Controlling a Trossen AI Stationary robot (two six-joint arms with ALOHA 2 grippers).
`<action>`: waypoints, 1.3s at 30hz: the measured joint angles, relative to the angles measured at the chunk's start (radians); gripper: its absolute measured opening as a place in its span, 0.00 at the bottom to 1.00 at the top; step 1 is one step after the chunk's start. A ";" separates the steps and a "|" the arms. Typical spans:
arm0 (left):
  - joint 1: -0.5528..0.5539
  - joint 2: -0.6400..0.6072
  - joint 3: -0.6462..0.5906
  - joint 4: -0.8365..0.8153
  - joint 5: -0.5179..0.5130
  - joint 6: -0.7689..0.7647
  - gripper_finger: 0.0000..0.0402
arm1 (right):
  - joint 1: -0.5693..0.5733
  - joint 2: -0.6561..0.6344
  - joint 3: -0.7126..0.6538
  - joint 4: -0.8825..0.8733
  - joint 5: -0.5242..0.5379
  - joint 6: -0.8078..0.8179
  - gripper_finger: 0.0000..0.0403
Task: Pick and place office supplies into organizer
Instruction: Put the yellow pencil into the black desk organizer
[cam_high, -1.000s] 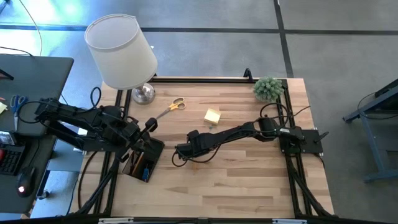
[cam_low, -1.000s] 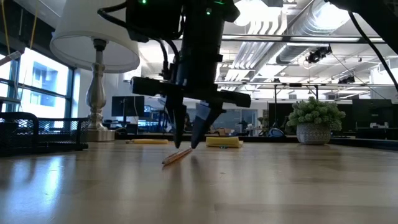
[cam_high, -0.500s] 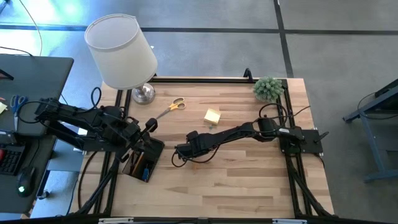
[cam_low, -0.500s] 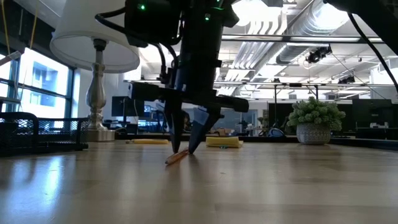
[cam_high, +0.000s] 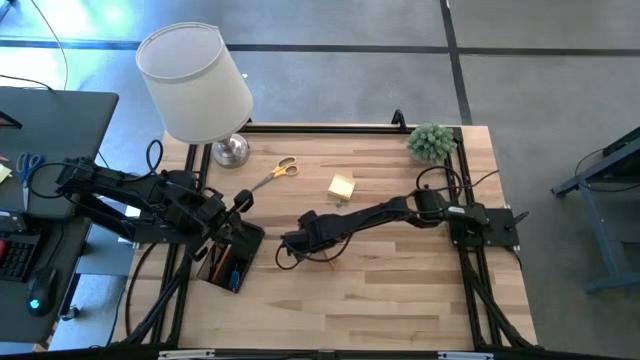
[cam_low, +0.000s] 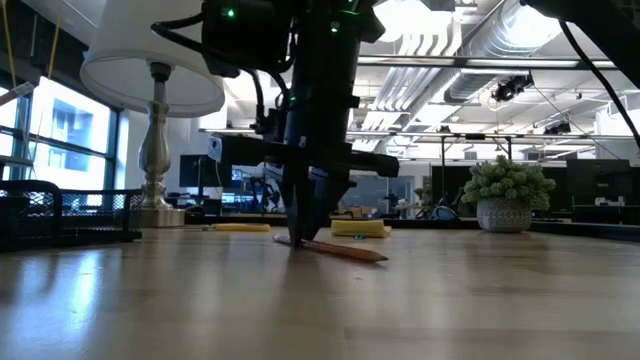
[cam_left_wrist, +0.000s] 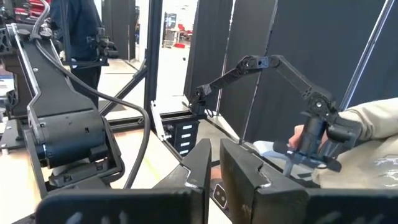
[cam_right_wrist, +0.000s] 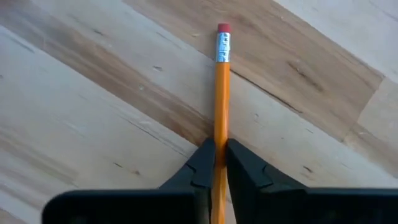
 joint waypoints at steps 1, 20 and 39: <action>0.000 0.000 0.000 0.000 0.000 0.000 0.06 | 0.000 0.003 0.013 -0.007 0.008 -0.017 0.06; 0.000 -0.292 0.000 -0.151 -0.013 0.047 0.06 | 0.178 -0.139 0.270 -0.231 0.846 -0.146 0.02; 0.000 -0.346 -0.002 -0.244 -0.157 0.069 0.06 | 0.195 -0.151 0.270 0.472 0.688 -0.861 0.01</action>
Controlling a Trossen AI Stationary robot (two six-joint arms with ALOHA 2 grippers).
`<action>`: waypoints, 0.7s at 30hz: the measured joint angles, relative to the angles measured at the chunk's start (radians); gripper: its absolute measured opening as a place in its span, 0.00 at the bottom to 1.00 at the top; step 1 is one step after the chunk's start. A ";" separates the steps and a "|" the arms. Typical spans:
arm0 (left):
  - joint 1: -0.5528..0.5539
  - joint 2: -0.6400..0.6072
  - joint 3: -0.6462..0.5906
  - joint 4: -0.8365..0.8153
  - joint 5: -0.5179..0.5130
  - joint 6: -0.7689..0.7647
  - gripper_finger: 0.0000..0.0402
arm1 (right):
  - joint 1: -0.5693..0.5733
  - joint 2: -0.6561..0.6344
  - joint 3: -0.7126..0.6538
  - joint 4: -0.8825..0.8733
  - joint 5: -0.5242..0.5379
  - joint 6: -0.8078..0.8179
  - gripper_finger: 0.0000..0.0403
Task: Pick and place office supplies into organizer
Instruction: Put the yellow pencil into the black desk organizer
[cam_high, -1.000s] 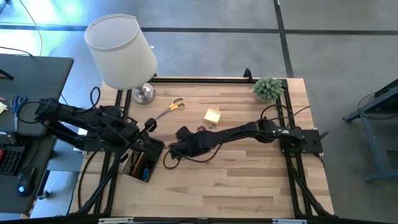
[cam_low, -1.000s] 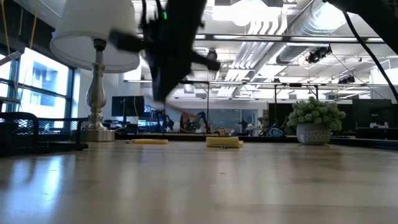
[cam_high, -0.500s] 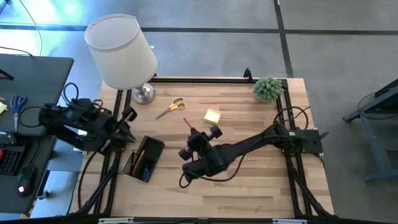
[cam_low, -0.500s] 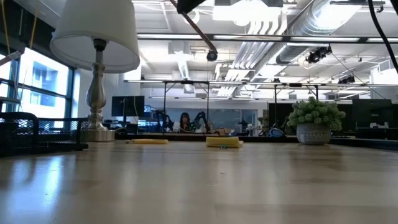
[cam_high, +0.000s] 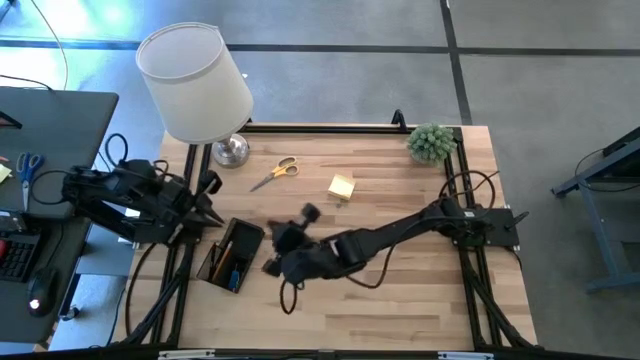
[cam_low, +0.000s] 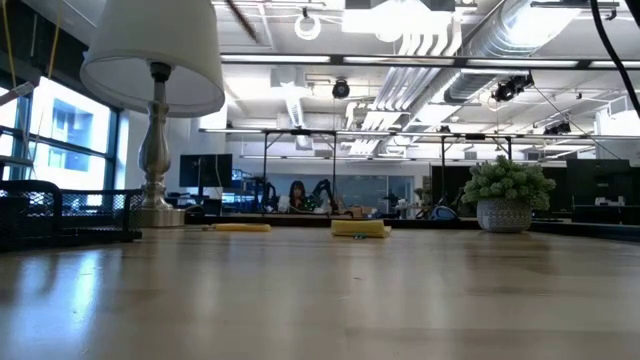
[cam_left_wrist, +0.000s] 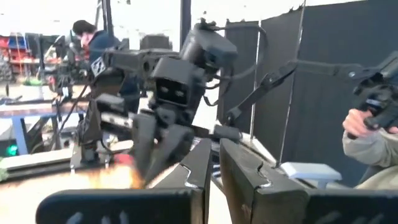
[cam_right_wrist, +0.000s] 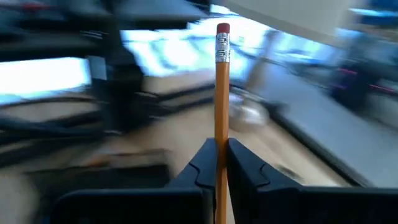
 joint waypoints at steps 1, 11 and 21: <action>0.000 -0.007 0.000 -0.005 0.000 -0.001 0.06 | -0.001 0.000 0.000 0.052 -0.051 -0.046 0.01; 0.000 0.001 0.001 -0.046 0.007 0.017 0.08 | 0.015 0.008 0.000 0.318 -0.153 -0.274 0.01; 0.000 0.084 0.001 -0.017 0.006 0.028 0.33 | -0.028 0.048 0.000 0.431 -0.265 -0.346 0.01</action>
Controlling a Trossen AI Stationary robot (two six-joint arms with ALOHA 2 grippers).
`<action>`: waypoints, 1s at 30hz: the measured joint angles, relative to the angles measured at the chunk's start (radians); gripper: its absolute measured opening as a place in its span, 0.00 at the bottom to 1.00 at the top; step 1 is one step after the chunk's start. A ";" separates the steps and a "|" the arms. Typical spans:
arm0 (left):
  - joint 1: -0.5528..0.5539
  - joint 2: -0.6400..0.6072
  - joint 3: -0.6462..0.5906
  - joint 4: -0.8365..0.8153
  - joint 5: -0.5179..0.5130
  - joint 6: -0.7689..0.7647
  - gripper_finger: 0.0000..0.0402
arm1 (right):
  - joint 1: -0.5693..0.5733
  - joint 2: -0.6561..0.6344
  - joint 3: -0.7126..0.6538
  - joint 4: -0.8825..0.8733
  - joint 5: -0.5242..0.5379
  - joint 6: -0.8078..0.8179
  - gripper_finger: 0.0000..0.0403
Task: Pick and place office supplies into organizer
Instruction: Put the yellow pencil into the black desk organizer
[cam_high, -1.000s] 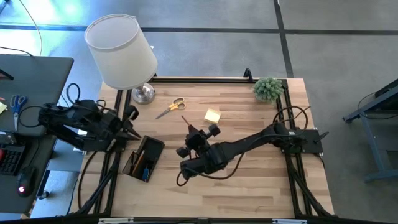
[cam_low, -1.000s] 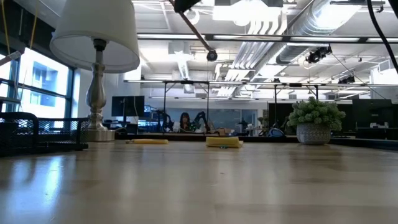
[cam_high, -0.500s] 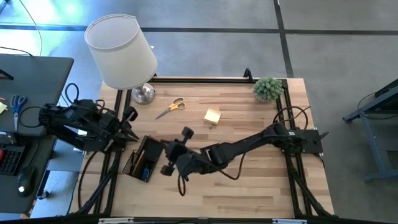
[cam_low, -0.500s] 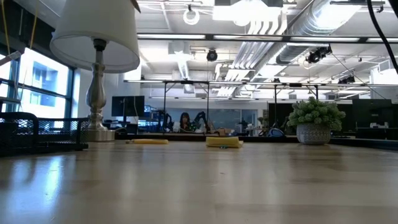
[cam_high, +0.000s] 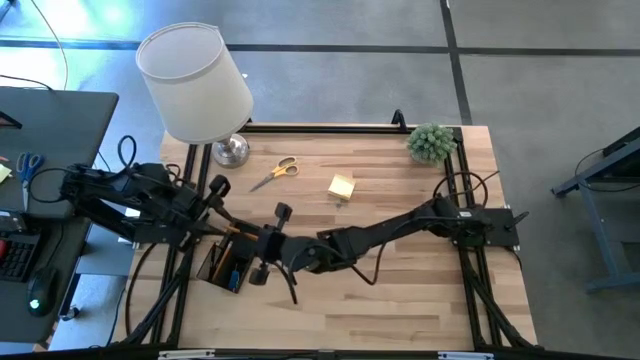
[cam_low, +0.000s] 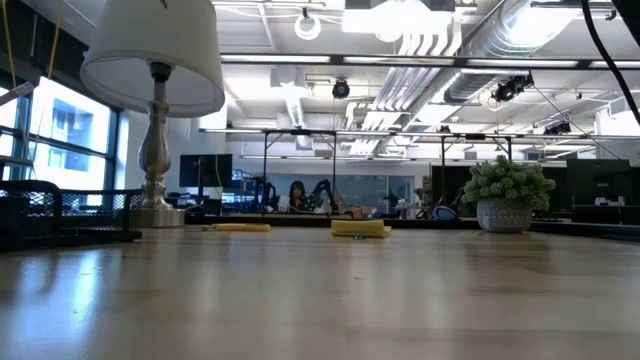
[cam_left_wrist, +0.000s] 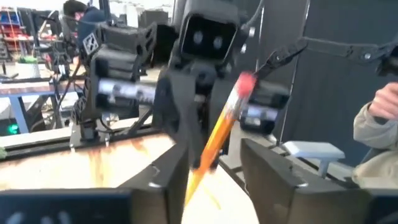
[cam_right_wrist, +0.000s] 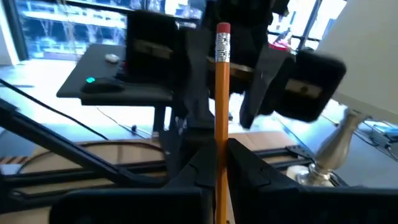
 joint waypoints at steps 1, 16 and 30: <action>0.000 0.009 0.000 0.014 0.002 -0.001 0.36 | -0.005 0.007 0.000 0.006 -0.004 0.006 0.01; 0.000 0.027 0.000 0.031 -0.024 -0.003 0.28 | -0.009 0.023 -0.001 0.014 0.008 -0.002 0.02; 0.000 0.039 0.000 0.027 -0.031 0.001 0.06 | -0.029 0.022 0.000 -0.032 -0.042 0.094 0.06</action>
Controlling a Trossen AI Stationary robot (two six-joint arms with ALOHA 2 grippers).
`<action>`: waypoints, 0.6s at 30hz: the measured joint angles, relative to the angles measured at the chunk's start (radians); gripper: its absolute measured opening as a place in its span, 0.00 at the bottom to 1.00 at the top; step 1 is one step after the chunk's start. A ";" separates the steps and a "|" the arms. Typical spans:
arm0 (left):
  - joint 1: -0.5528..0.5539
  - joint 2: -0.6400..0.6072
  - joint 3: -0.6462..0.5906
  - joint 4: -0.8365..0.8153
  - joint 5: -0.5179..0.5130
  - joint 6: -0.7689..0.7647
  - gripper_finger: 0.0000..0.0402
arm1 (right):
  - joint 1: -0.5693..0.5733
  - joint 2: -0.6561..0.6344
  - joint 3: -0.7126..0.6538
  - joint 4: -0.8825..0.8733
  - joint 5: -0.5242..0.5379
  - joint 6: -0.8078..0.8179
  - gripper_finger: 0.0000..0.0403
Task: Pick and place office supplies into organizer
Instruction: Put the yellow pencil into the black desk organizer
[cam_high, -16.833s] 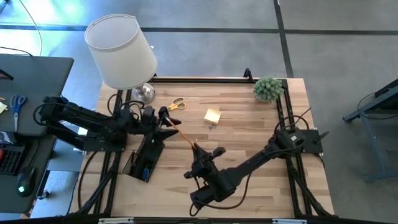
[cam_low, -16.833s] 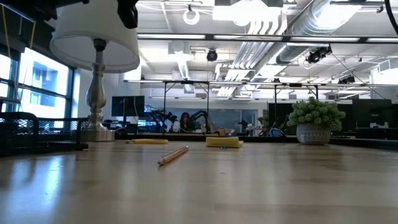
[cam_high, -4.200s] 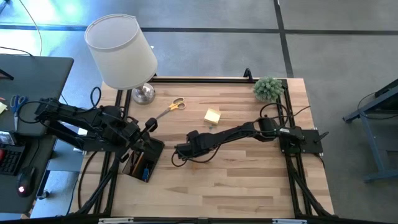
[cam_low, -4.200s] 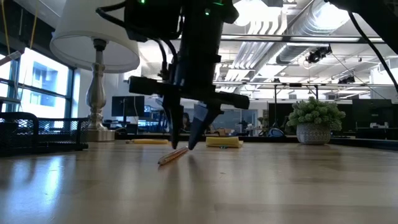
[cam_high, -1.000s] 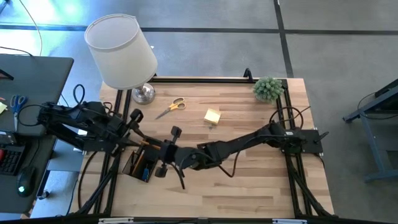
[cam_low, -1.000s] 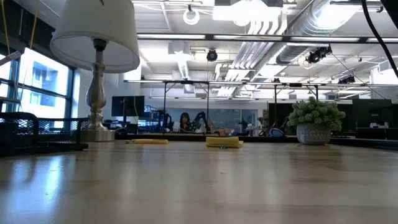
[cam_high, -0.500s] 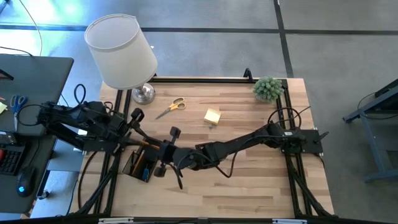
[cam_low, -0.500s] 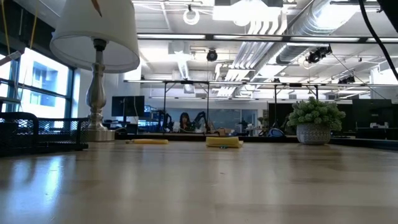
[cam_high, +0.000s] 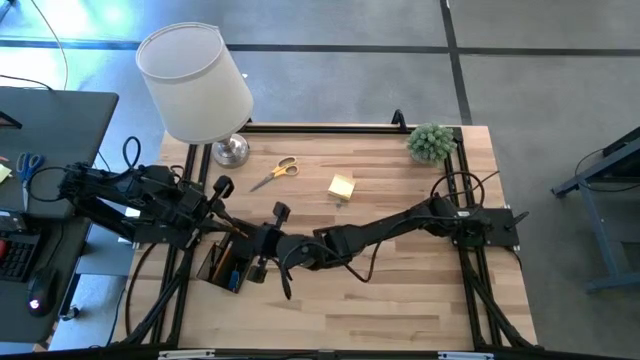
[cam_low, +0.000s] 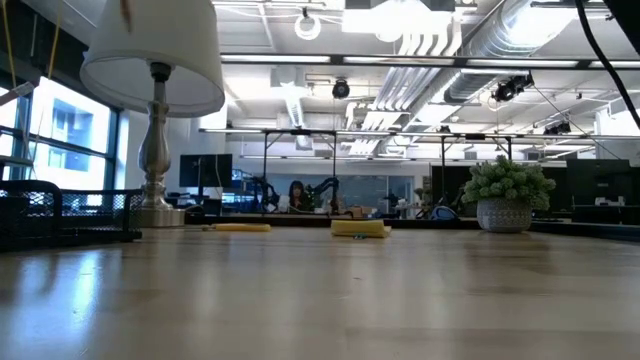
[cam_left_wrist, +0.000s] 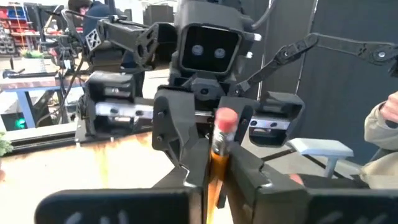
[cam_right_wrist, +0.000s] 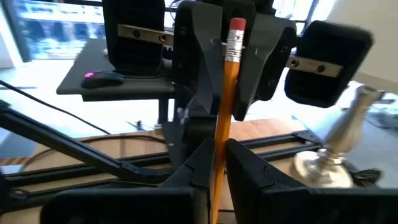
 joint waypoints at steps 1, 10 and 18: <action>0.000 0.002 0.000 0.000 0.000 0.000 0.04 | -0.004 -0.001 0.000 -0.002 -0.018 0.013 0.06; 0.000 0.002 0.000 0.002 -0.004 -0.001 0.04 | -0.027 0.010 0.002 0.010 -0.073 0.038 0.05; 0.000 0.001 -0.002 -0.016 -0.003 -0.003 0.03 | -0.036 0.041 0.003 0.047 -0.077 0.035 0.05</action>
